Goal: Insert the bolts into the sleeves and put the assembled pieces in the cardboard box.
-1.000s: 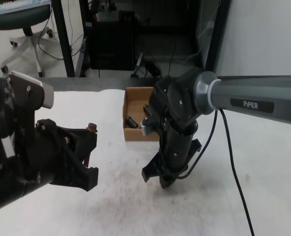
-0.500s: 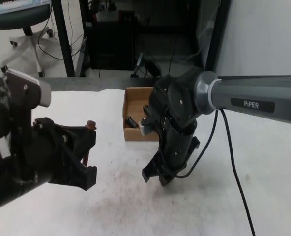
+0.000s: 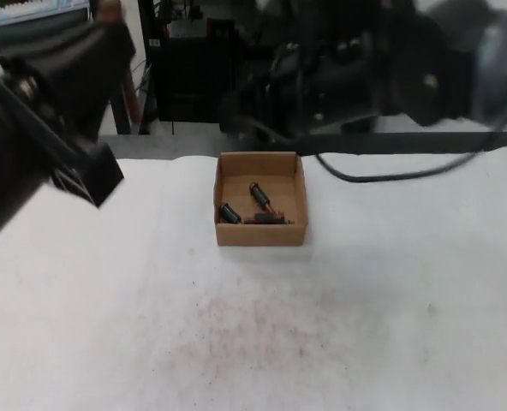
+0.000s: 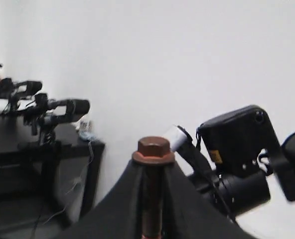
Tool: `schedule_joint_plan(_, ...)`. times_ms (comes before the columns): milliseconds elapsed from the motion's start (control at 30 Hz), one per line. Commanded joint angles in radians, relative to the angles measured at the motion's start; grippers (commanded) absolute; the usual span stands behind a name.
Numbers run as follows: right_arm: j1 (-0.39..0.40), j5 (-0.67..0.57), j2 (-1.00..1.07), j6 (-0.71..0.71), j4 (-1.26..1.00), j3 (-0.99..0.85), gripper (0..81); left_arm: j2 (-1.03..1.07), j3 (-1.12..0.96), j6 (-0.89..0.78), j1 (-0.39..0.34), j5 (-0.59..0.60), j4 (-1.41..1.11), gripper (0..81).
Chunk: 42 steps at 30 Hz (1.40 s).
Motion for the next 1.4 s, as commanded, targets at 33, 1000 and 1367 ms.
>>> schedule_joint_plan(33, -0.014, -0.331, -0.108, 0.020, -0.241, 0.191, 0.8, 0.017, -0.005, -0.037, 0.001, 0.059, -0.028, 0.3)
schedule_joint_plan(1000, -0.002, -0.422, -0.414, 0.194, -0.866, 0.751, 0.8, 0.408, -0.005, -0.391, 0.001, 0.556, -0.536, 0.3)
schedule_joint_plan(1367, 0.046, -0.395, -0.414, 0.199, -0.812, 0.751, 0.8, 0.408, -0.005, -0.389, 0.001, 0.555, -0.472, 0.3)
